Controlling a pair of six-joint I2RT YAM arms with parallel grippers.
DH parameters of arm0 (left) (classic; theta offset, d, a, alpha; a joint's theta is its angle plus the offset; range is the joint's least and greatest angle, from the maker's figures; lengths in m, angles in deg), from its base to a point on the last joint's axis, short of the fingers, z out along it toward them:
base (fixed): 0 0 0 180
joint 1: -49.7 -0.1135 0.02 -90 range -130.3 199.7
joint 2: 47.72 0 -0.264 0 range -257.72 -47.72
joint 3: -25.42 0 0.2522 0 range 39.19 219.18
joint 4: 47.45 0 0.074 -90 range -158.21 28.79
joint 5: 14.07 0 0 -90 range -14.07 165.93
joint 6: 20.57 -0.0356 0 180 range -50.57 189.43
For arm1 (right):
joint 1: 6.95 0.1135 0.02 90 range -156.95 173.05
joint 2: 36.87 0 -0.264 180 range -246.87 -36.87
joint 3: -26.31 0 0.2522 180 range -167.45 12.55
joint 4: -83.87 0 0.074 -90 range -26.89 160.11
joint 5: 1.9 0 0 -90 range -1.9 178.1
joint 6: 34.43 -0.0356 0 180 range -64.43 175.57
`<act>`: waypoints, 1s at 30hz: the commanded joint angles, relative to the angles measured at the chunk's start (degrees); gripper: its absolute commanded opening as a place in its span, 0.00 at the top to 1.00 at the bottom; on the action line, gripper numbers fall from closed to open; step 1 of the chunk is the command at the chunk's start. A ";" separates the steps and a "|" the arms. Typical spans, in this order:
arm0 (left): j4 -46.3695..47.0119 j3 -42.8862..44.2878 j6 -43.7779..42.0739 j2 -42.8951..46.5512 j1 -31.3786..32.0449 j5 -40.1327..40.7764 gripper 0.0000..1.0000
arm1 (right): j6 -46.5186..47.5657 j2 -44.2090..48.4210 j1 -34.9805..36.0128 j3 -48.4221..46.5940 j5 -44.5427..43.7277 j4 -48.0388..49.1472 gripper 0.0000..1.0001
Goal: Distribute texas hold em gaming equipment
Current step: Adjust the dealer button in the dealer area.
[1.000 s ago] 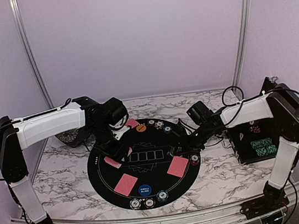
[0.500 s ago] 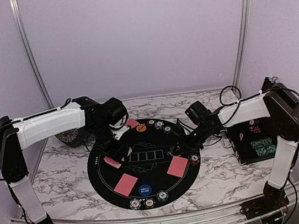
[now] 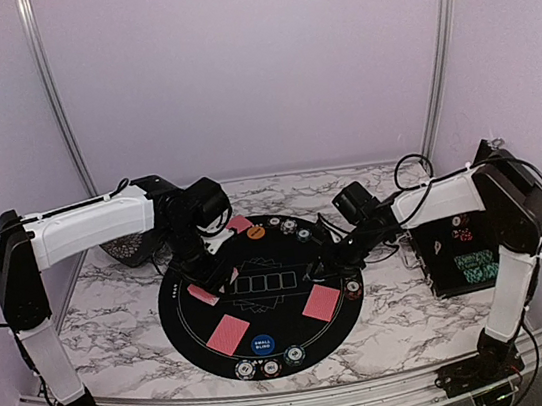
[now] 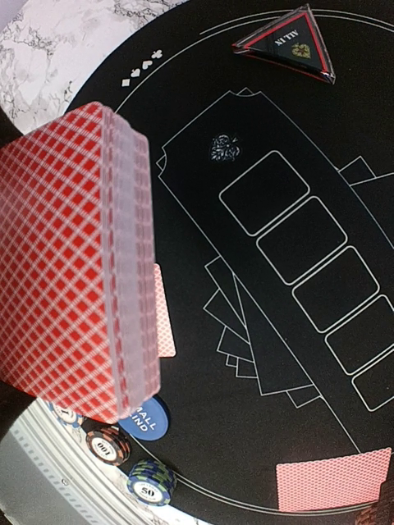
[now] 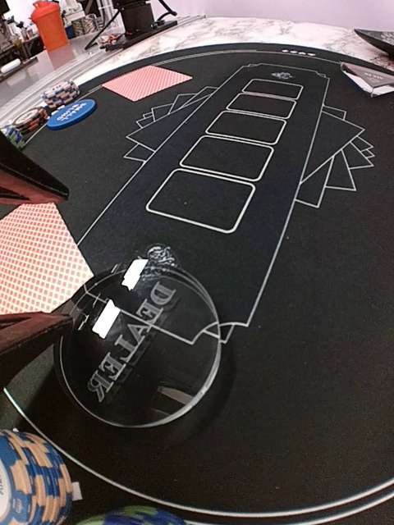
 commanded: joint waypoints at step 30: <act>-0.91 3.23 -0.13 -0.11 0.16 -1.35 0.43 | -26.43 -2.26 1.45 -2.53 21.73 35.70 0.51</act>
